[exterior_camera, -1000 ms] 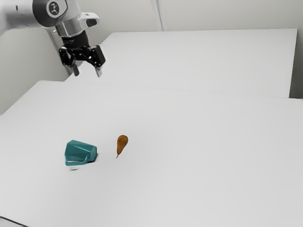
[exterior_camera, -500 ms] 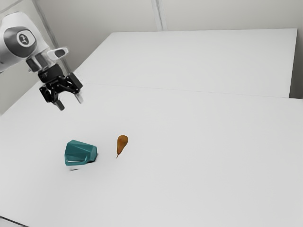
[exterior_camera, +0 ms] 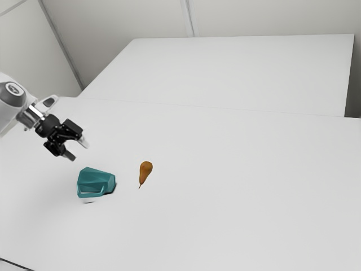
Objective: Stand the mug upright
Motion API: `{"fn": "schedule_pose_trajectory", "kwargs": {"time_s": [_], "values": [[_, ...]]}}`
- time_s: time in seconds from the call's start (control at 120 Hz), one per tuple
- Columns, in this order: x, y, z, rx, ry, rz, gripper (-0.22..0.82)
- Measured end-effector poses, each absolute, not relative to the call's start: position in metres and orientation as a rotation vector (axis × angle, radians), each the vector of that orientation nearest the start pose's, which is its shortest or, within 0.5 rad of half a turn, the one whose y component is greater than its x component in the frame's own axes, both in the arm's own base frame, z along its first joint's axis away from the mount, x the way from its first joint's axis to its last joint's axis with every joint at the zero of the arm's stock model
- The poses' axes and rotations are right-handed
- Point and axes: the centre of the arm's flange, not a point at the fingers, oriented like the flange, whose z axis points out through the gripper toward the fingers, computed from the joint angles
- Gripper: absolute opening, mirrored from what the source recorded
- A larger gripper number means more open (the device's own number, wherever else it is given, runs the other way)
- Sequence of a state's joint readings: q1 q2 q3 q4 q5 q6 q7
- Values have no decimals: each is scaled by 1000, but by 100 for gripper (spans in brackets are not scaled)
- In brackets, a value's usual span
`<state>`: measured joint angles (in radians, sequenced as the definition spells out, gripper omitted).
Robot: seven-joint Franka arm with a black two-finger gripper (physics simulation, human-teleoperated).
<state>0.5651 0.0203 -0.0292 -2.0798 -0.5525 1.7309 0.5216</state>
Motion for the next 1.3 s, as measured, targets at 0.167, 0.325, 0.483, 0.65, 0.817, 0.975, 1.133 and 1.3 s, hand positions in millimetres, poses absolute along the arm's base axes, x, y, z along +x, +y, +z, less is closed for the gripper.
{"fn": "schedule_pose_trajectory", "kwargs": {"time_s": [0.167, 0.325, 0.483, 0.65, 0.817, 0.975, 1.133, 1.3], "values": [[446, 251, 377, 2441, 285, -40, 60], [444, 267, 345, 2394, 277, -47, 60], [445, 270, 322, 2334, 257, -33, 60], [451, 269, 302, 2278, 227, -7, 60], [462, 270, 289, 2245, 173, 44, 60], [459, 267, 283, 2211, 133, 69, 52], [457, 264, 279, 2165, 84, 88, 28], [457, 263, 279, 2141, 26, 109, 5]]}}
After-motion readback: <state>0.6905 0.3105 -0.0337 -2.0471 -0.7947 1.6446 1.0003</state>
